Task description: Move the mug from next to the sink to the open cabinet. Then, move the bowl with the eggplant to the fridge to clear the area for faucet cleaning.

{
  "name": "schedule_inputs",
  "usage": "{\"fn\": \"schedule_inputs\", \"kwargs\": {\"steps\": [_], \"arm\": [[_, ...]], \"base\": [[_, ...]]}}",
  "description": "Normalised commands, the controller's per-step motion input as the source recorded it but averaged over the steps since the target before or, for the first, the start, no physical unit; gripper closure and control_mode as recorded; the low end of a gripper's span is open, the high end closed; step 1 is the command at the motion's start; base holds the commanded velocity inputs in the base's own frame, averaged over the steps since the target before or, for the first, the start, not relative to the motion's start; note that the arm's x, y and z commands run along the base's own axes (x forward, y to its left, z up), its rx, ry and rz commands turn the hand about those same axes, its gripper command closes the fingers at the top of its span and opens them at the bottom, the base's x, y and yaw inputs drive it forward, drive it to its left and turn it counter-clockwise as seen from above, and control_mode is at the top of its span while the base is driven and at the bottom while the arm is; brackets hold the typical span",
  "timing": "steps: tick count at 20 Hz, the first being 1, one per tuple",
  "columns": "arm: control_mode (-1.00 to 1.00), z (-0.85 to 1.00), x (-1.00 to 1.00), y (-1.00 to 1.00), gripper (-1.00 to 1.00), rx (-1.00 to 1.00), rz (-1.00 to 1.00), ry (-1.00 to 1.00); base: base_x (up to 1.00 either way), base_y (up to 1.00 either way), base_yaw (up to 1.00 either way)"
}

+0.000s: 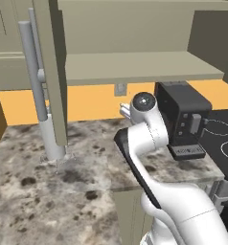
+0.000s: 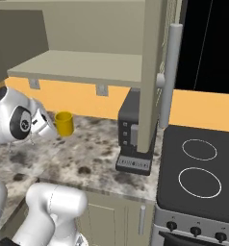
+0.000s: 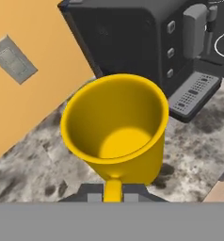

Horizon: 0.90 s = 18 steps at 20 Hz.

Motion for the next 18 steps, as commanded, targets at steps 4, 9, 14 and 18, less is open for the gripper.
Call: {"fn": "schedule_inputs", "kwargs": {"steps": [4,9,14,18], "arm": [[-1.0,0.93,-0.06,-0.18,1.0,-0.04,0.25,-0.25],[-1.0,1.0,-0.32,-0.13,1.0,-0.17,0.24,-0.23],[-1.0,1.0,-0.38,-0.03,1.0,-0.2,0.12,-0.05],[-1.0,1.0,-0.03,-0.11,1.0,-0.01,0.05,0.0]], "base": [[0.0,0.0,0.0],[0.0,0.0,0.0],[0.0,0.0,0.0],[0.0,0.0,0.0]]}}
